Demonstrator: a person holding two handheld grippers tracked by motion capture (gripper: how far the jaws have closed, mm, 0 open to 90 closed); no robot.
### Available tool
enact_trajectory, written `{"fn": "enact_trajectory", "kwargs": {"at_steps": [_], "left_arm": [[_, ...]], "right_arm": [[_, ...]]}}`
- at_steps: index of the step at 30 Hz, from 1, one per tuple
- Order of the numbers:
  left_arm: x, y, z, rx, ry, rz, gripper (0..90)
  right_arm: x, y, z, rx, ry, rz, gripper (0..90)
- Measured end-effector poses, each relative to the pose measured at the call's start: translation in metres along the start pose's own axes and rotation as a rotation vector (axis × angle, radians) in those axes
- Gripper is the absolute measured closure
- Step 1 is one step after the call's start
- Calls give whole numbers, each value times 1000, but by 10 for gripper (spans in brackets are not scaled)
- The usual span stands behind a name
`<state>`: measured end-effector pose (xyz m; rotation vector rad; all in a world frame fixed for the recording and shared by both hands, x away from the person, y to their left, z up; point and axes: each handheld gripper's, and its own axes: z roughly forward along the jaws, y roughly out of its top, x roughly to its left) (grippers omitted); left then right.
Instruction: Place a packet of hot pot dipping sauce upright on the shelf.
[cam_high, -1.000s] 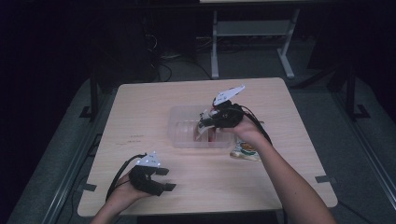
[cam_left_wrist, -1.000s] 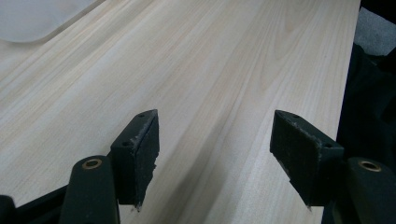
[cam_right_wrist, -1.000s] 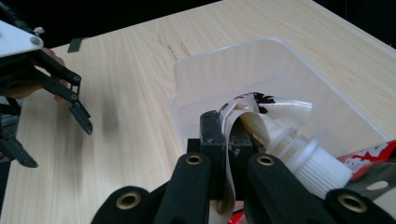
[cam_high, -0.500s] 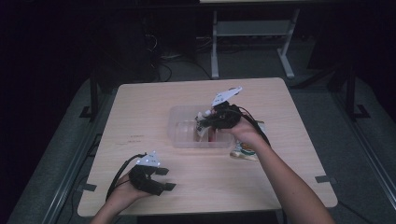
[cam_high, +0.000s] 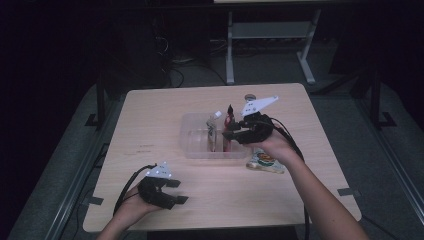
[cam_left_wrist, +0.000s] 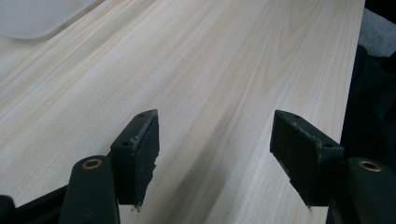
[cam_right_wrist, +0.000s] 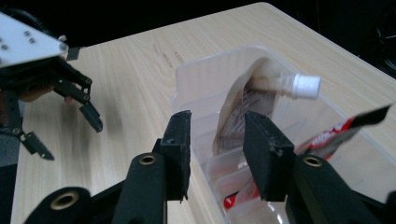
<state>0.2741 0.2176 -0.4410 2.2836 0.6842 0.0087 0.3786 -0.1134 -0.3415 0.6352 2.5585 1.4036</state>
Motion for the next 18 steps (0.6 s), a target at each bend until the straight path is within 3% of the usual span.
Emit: {"fn": "enact_trajectory", "kwargs": {"at_steps": [9, 13, 18], "left_arm": [[0, 0, 1, -4, -1, -5, 325], [1, -1, 2, 1, 2, -4, 325], [0, -1, 2, 2, 3, -5, 325]], "right_arm": [[7, -33, -16, 11, -17, 9, 584], [4, -48, -24, 16, -33, 16, 649], [-7, -66, -30, 49, -59, 41, 806]]}}
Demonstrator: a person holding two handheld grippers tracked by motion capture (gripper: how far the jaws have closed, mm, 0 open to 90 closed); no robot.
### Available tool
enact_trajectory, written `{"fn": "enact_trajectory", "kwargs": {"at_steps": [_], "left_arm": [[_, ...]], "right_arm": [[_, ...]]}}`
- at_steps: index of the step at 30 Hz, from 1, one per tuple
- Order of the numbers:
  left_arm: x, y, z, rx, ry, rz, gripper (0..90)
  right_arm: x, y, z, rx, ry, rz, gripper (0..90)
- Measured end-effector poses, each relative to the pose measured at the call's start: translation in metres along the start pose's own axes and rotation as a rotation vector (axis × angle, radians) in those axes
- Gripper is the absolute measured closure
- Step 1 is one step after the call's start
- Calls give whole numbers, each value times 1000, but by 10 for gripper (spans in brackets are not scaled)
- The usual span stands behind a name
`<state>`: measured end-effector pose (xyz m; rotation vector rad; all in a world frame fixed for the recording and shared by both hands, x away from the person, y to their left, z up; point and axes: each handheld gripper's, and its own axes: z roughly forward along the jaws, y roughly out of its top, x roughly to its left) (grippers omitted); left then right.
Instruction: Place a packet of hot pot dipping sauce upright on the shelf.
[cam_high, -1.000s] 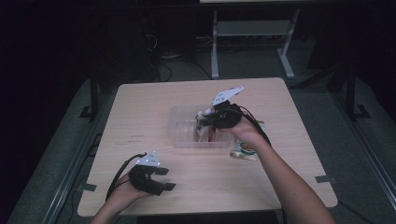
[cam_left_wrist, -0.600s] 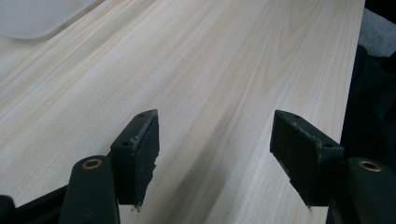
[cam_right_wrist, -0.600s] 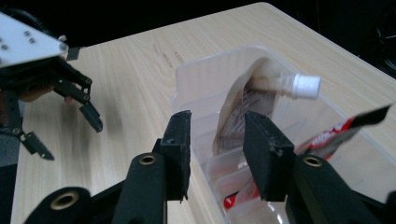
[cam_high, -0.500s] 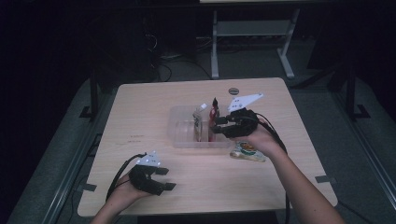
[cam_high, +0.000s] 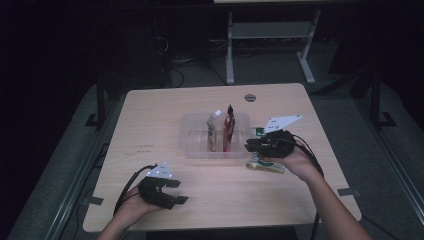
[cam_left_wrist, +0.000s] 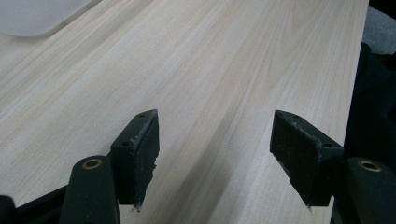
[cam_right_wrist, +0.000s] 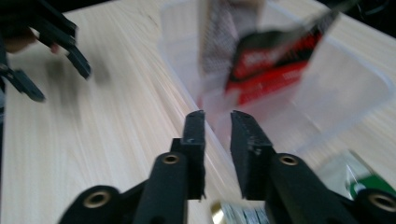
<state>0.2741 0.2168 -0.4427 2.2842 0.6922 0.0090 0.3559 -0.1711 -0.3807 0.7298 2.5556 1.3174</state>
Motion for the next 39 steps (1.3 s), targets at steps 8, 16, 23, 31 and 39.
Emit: {"fn": "enact_trajectory", "kwargs": {"at_steps": [8, 16, 23, 31, 39], "left_arm": [[1, 0, 3, 11, -5, 6, 326], [-1, -1, 4, 15, -12, 3, 328], [0, 0, 7, 24, -13, 6, 330], [1, -1, 8, 30, -17, 9, 330], [2, -1, 7, 27, -16, 14, 330]], "right_arm": [[-32, -32, 14, 104, -64, 44, 895], [-55, -48, 28, 217, -132, 70, 899], [-77, -51, 29, 224, -195, 107, 899], [-118, -41, 45, 206, -290, 168, 900], [-131, -42, 64, 216, -318, 198, 900]]}}
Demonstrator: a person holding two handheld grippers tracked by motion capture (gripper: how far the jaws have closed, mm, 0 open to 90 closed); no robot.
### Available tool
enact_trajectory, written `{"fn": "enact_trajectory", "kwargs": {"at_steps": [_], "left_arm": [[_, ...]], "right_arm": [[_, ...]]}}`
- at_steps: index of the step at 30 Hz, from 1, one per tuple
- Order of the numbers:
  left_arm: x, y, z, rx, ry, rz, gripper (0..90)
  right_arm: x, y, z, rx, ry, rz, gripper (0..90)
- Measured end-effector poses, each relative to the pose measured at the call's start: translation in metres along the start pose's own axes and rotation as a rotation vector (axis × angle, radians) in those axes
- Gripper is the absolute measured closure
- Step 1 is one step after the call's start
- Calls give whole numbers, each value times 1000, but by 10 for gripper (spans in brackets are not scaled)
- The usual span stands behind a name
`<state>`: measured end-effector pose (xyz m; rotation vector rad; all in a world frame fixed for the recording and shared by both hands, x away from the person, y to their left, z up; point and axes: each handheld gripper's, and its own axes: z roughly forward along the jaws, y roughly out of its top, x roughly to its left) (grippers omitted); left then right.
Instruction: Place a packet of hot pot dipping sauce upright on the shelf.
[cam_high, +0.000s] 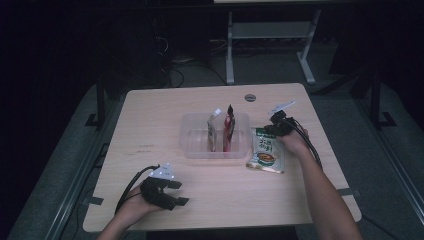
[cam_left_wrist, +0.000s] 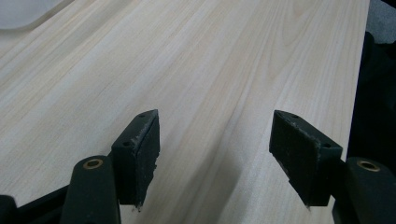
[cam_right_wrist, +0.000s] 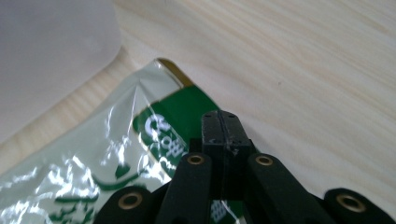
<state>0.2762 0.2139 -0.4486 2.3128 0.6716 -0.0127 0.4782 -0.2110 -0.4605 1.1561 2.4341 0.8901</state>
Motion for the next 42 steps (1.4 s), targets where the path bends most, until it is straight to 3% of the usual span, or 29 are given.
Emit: {"fn": "enact_trajectory", "kwargs": {"at_steps": [6, 12, 20, 31, 42], "left_arm": [[-1, 1, 0, 3, -4, 3, 330], [-1, 0, 1, 8, -4, 1, 330], [-3, 2, 4, 21, -14, 14, 330], [-5, 4, 4, 13, -14, 22, 330], [-9, 8, 5, 3, -8, 41, 327]], "right_arm": [[1, 6, 7, 44, -30, -33, 900], [0, 1, 2, 61, 18, -26, 900], [12, -12, -12, 86, 86, -70, 900], [41, -41, -41, 132, 170, -167, 900], [74, -67, -63, 133, 264, -213, 900]]}}
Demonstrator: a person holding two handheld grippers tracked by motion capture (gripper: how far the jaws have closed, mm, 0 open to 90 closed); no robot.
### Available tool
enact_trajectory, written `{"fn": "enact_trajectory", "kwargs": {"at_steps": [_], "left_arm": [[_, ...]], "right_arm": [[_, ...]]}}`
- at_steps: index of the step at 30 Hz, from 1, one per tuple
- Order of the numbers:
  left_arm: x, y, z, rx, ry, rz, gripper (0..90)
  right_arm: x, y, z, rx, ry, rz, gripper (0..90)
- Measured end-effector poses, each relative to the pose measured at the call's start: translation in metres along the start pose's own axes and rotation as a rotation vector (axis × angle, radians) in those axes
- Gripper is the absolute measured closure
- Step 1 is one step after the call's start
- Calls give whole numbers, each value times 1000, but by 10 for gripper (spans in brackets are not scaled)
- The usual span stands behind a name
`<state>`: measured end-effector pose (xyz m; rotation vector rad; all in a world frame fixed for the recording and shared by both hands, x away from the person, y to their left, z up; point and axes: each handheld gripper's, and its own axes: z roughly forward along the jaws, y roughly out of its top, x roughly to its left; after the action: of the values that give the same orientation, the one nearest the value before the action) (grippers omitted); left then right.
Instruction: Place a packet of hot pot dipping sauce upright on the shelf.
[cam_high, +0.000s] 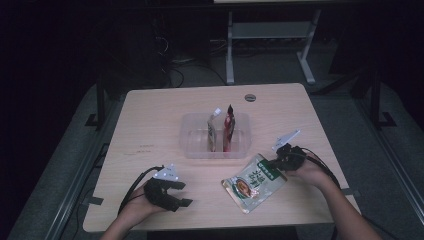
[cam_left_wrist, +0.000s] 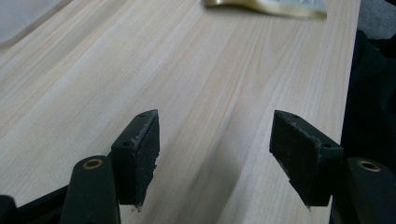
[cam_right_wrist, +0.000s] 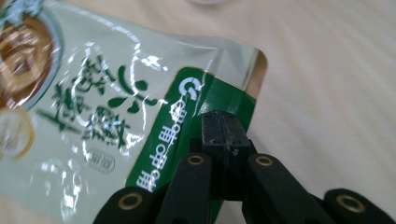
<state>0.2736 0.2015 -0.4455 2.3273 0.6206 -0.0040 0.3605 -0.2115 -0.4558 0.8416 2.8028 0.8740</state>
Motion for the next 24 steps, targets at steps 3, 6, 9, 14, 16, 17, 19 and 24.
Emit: {"fn": "enact_trajectory", "kwargs": {"at_steps": [3, 6, 9, 14, 16, 17, 19, 24], "left_arm": [[-1, 3, 2, -3, -2, 12, 317], [0, 10, 5, -8, -4, 33, 303], [-1, 18, 12, -18, -17, 56, 291], [-3, 30, 23, -29, -33, 94, 275], [-3, 33, 26, -27, -34, 106, 268], [-4, 36, 28, -28, -41, 108, 265], [-4, 39, 32, -30, -44, 119, 262], [-8, 48, 45, -37, -58, 119, 221]], "right_arm": [[13, -1, 1, -4, 22, -16, 900], [23, 0, 3, -8, 38, -33, 900], [33, 1, 5, -14, 50, -33, 900], [49, 2, 9, -34, 84, -44, 900], [57, 3, 11, -40, 100, -36, 900], [59, 3, 12, -42, 101, -33, 900], [64, 3, 13, -52, 100, -46, 899], [73, 1, 11, -76, 113, -46, 836]]}}
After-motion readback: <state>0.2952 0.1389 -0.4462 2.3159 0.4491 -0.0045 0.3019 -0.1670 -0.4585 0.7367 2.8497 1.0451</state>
